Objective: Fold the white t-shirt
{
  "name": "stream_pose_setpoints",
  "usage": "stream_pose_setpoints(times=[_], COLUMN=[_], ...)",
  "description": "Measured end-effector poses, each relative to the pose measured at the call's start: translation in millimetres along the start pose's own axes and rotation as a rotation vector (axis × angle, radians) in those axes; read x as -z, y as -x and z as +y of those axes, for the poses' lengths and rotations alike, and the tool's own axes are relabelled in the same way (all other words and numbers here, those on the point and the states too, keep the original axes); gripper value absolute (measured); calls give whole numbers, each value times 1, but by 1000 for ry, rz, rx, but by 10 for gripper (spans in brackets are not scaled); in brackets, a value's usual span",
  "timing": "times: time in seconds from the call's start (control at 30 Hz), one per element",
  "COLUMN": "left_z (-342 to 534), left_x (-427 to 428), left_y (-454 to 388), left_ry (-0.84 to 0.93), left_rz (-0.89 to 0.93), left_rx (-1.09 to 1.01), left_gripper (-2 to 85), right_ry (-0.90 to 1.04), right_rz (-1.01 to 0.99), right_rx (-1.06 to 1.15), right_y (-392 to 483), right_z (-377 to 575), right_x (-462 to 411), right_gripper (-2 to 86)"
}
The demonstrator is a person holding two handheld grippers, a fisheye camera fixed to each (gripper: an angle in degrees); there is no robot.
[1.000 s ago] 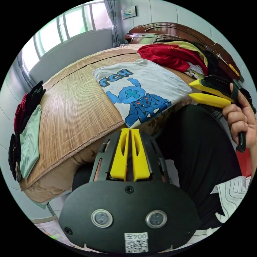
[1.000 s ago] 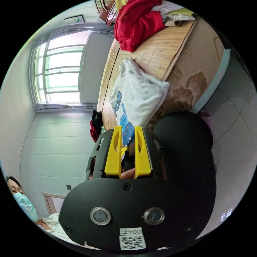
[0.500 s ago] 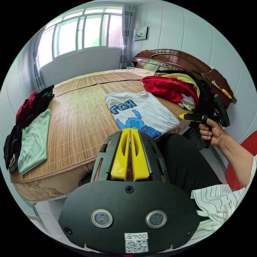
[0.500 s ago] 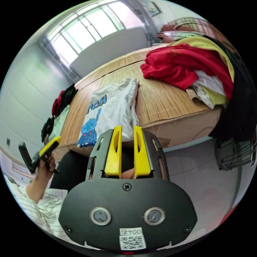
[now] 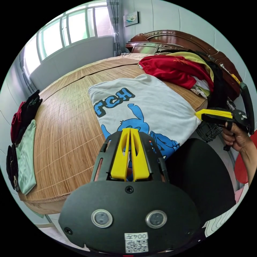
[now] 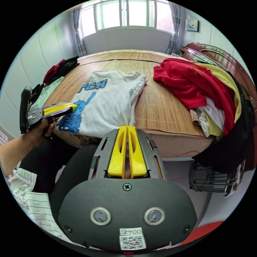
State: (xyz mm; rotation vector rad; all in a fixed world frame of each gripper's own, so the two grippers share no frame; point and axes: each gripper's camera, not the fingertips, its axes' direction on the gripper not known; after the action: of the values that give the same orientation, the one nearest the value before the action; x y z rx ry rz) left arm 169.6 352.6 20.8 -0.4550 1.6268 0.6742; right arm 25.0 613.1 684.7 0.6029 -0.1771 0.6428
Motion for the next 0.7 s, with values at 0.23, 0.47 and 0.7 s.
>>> stream_pose_setpoints(times=[0.23,0.47,0.7], left_z=[4,10,11], left_x=[-3,-7,-15], left_y=[-1,-8,15], left_ry=[-16,-40,-30], left_rz=[13,-35,72], left_rx=[-19,-35,42], left_gripper=[1,1,2], right_ry=[30,-75,-15], right_rz=[-129,-250,-192], right_rx=[-123,-312,-253], right_y=[-13,-44,-21], right_z=[23,-18,-69], right_x=[-25,-25,-78], right_gripper=[44,78,49])
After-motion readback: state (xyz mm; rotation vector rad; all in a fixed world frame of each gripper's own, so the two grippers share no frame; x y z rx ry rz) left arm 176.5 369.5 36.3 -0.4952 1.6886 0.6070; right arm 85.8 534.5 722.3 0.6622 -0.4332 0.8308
